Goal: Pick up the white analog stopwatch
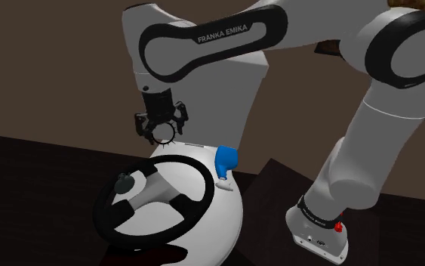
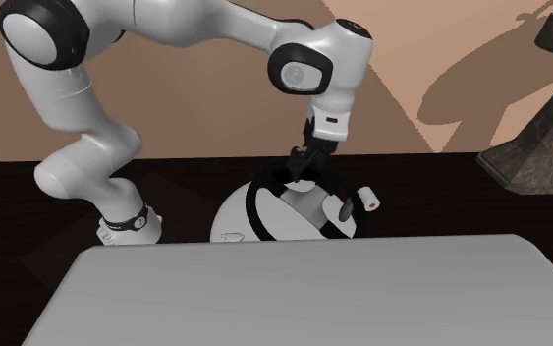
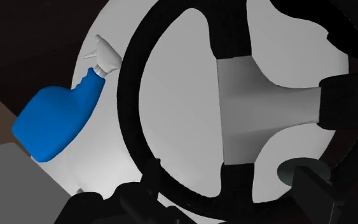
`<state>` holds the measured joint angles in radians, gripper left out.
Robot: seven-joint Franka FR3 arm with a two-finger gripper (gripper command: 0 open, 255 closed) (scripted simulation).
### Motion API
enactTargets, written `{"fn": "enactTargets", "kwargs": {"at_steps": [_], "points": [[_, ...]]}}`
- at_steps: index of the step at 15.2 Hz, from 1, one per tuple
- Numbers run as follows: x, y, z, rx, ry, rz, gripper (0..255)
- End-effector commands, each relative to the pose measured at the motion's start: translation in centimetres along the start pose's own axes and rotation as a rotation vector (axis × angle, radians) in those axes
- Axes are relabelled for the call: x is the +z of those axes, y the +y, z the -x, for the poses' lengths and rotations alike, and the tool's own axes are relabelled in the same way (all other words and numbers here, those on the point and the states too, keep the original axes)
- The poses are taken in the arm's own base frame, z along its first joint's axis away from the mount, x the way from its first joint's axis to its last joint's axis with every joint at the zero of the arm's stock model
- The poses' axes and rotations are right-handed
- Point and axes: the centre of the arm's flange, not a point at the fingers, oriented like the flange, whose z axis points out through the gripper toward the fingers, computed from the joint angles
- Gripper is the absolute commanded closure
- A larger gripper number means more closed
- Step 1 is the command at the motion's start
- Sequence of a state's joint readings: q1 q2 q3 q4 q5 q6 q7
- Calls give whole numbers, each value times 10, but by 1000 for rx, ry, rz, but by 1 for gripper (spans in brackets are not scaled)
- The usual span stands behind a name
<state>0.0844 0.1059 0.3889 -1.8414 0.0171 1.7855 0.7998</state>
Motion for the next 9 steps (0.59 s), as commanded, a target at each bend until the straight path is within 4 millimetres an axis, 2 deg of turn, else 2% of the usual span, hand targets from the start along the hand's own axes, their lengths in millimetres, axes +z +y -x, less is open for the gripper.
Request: {"fn": "enactTargets", "kwargs": {"at_steps": [1,9], "points": [[11,-22,-13,16,-23,4,0],[63,-111,-57,73,-110,20,0]]}}
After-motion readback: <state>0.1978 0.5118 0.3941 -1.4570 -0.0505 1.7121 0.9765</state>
